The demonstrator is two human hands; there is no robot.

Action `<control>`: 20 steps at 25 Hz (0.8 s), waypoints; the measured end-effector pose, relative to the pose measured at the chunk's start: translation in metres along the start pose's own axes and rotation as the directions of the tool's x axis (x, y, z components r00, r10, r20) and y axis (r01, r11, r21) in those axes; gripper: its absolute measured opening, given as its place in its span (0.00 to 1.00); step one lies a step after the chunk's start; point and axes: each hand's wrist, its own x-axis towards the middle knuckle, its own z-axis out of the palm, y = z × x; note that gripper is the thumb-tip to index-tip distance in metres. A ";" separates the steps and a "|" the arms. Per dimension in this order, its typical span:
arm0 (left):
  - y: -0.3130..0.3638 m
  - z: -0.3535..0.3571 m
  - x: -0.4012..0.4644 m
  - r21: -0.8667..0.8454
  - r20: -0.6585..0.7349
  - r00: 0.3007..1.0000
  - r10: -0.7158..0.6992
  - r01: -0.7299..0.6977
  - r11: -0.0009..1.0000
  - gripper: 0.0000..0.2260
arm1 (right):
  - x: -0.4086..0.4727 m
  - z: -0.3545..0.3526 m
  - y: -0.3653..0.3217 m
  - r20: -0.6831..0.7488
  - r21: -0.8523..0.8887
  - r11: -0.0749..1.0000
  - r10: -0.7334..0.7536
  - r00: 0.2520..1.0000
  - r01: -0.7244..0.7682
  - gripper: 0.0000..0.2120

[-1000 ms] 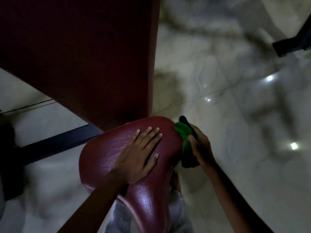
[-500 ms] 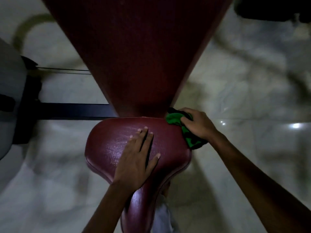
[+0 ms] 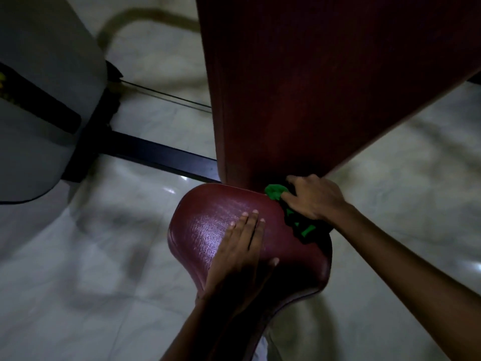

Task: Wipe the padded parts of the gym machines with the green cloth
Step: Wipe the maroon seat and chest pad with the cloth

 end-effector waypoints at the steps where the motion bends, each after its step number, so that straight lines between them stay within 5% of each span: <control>1: 0.002 0.000 -0.002 -0.001 -0.006 0.999 -0.037 0.037 0.999 0.31 | 0.002 -0.003 -0.007 0.004 -0.028 1.000 -0.003 1.000 0.003 0.19; 15: 0.016 0.001 -0.026 -0.054 -0.195 0.957 -0.216 0.209 0.976 0.28 | 0.058 -0.030 -0.144 0.083 -0.244 0.901 -0.348 0.934 0.357 0.26; 20: 0.024 0.000 -0.037 -0.061 -0.188 0.945 -0.268 0.261 0.963 0.28 | 0.070 -0.032 -0.139 0.157 -0.307 0.894 -0.292 0.944 0.327 0.27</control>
